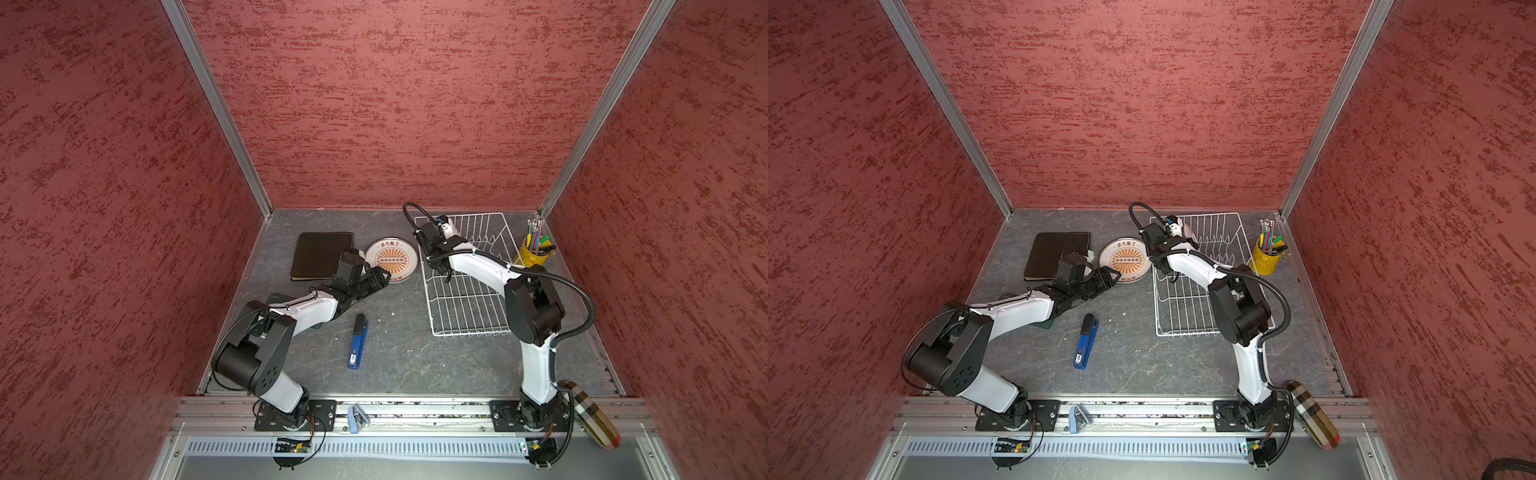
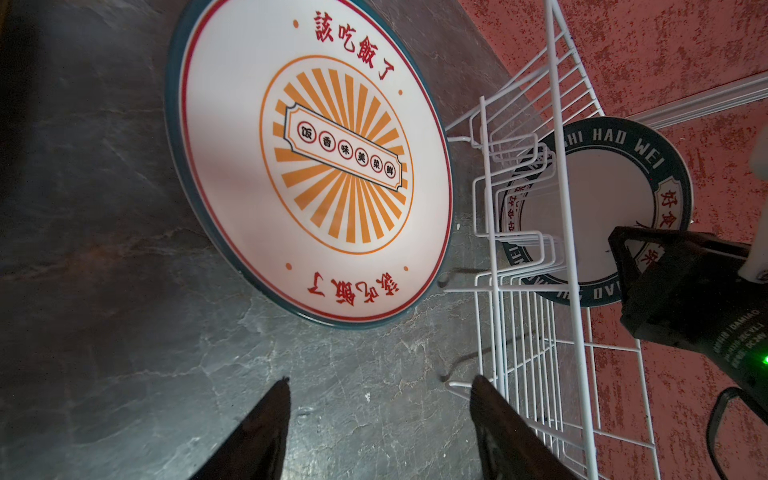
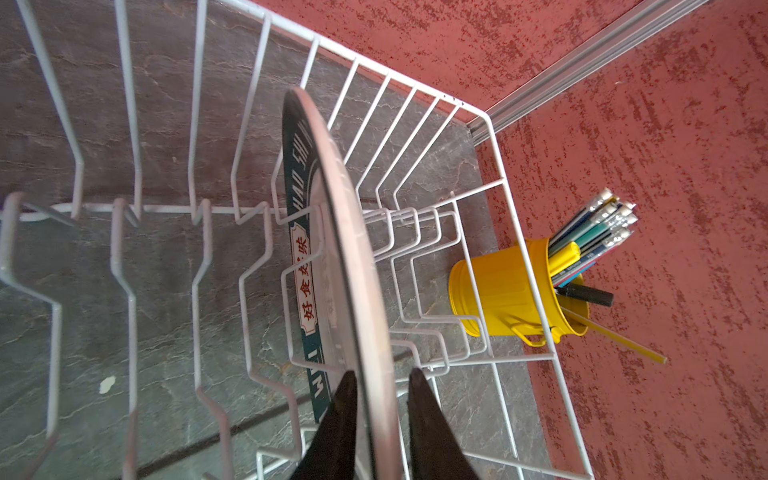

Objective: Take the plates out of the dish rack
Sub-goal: 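Lower the right gripper and close it on the green-rimmed plate rim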

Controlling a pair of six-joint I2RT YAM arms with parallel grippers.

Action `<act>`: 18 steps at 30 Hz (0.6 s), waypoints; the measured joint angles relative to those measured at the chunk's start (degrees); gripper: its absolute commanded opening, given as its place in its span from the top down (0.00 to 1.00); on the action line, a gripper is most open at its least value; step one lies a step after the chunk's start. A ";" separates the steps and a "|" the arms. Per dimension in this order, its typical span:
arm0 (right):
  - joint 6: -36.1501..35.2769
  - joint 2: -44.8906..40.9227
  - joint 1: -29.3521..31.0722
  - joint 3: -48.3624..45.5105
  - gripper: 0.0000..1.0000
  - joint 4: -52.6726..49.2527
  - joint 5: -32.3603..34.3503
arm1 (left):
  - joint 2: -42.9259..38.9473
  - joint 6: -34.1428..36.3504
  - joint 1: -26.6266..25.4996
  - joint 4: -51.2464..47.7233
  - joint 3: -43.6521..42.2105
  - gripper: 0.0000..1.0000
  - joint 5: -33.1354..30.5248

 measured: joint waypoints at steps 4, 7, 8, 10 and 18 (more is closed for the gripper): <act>0.15 0.00 0.00 -0.13 0.85 0.02 0.00 | 0.00 0.00 -0.02 0.00 0.02 0.31 0.00; 0.17 0.00 0.00 -0.24 0.85 0.00 0.00 | 0.00 0.00 -0.02 0.00 0.02 0.31 0.02; 0.17 0.00 0.00 -0.24 0.86 0.02 0.00 | 0.00 0.00 -0.02 0.00 0.02 0.31 0.02; 0.28 0.00 0.00 -0.24 0.88 0.00 -0.02 | 0.00 0.00 -0.02 0.00 0.00 0.31 0.02; 0.92 0.00 0.07 -0.26 0.92 0.42 -0.33 | 0.02 0.00 -0.02 -0.04 0.07 0.31 0.02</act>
